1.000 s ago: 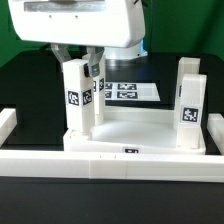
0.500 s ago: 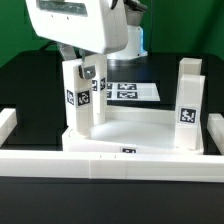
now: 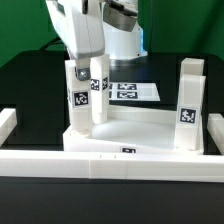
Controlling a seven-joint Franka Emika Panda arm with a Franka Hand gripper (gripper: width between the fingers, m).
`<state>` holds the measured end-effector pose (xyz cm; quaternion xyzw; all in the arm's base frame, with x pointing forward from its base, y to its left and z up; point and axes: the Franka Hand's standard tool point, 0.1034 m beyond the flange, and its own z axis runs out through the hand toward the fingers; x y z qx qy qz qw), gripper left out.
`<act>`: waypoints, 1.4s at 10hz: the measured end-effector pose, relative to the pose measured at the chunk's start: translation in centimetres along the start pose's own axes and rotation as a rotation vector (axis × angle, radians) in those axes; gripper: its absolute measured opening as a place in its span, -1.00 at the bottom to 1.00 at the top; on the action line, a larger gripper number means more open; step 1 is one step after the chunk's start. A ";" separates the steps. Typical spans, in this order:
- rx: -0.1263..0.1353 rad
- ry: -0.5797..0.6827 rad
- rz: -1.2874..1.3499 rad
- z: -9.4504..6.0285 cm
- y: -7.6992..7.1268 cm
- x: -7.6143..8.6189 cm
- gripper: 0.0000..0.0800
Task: Assemble desk
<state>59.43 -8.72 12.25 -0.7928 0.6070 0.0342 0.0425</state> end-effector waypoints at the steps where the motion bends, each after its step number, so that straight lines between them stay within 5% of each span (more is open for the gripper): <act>1: 0.000 0.000 -0.011 0.0 0.0 0.0 -0.27; 2: 0.000 0.000 -0.042 0.0 0.0 0.0 0.14; 4: 0.001 0.002 -0.081 0.0 0.0 0.0 0.14; 5: -0.001 0.004 -0.213 0.0 0.0 0.1 0.59; 9: -0.002 0.005 -0.497 0.0 0.0 0.1 0.62; 14: -0.041 0.077 -0.982 -0.3 -0.6 0.8 0.62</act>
Offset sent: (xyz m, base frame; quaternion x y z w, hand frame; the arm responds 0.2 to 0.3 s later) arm 0.0017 -0.0030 -0.0012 0.0133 0.0119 -0.0702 0.9974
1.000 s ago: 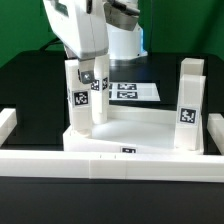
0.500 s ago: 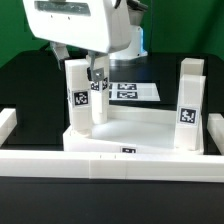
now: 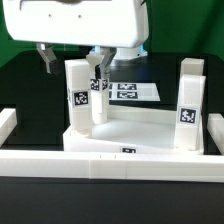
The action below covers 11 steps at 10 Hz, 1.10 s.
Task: Assemble desk
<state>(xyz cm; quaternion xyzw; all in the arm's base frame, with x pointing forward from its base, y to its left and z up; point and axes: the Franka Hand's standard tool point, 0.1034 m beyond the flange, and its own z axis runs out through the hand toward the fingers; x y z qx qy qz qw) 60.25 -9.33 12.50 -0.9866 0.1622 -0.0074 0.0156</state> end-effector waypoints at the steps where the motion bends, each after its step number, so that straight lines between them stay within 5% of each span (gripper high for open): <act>1: -0.010 0.007 -0.093 -0.1 0.1 0.2 0.62; 9: -0.024 -0.015 -0.499 0.8 0.6 -1.0 0.62; 11: -0.025 -0.015 -0.499 0.8 0.6 -0.9 0.02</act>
Offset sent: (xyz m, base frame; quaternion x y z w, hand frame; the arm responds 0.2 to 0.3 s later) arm -0.0102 0.0046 -0.0072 0.0103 -0.0079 -0.1891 0.9819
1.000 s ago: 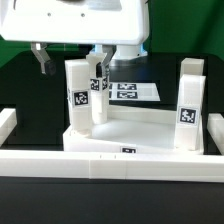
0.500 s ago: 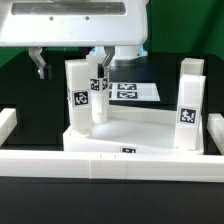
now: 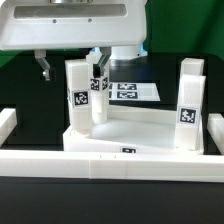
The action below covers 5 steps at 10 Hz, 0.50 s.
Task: Assemble desk
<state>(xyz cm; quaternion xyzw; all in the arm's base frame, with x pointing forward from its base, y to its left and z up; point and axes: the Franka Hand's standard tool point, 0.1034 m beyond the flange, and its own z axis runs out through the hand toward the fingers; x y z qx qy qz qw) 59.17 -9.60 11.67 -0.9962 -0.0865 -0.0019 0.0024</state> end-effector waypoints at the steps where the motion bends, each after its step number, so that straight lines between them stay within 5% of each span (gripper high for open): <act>1: 0.001 0.000 0.000 0.0 0.0 0.0 0.02; 2: 0.000 0.000 0.009 0.0 0.0 0.0 -0.27; 5: 0.001 0.000 0.076 0.1 0.0 0.0 -0.27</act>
Offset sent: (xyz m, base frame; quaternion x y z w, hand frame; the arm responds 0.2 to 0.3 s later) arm 0.0000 0.0000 0.0000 0.0000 0.0000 0.0000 1.0000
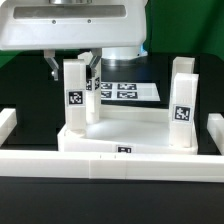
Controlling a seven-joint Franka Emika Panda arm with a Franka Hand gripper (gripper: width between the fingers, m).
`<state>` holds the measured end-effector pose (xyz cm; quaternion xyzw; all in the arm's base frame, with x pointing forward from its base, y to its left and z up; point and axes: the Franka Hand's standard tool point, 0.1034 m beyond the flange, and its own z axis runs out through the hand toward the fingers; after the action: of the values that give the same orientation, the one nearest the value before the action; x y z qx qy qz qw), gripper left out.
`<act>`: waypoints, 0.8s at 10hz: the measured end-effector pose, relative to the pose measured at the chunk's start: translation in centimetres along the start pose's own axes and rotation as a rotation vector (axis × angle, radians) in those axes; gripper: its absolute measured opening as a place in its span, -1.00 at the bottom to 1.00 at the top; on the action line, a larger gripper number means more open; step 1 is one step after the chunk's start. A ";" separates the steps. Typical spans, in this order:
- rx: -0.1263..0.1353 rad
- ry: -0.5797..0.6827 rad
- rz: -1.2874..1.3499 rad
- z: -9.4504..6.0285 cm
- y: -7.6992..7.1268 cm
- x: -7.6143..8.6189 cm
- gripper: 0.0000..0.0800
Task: Assemble desk
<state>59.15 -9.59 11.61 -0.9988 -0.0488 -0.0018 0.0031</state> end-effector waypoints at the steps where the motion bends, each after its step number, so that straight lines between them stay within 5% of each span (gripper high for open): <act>1: 0.000 0.000 0.091 0.0 0.0 0.0 -0.27; 5: 0.002 -0.001 0.372 0.1 0.0 0.0 -0.27; 8: 0.032 0.004 0.697 0.2 0.3 -0.2 -0.27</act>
Offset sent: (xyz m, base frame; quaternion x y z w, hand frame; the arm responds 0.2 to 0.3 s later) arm 0.0000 0.0000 0.0000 0.0000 0.0000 0.1938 0.9810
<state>59.00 -9.88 11.38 -0.9552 0.2953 -0.0021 0.0195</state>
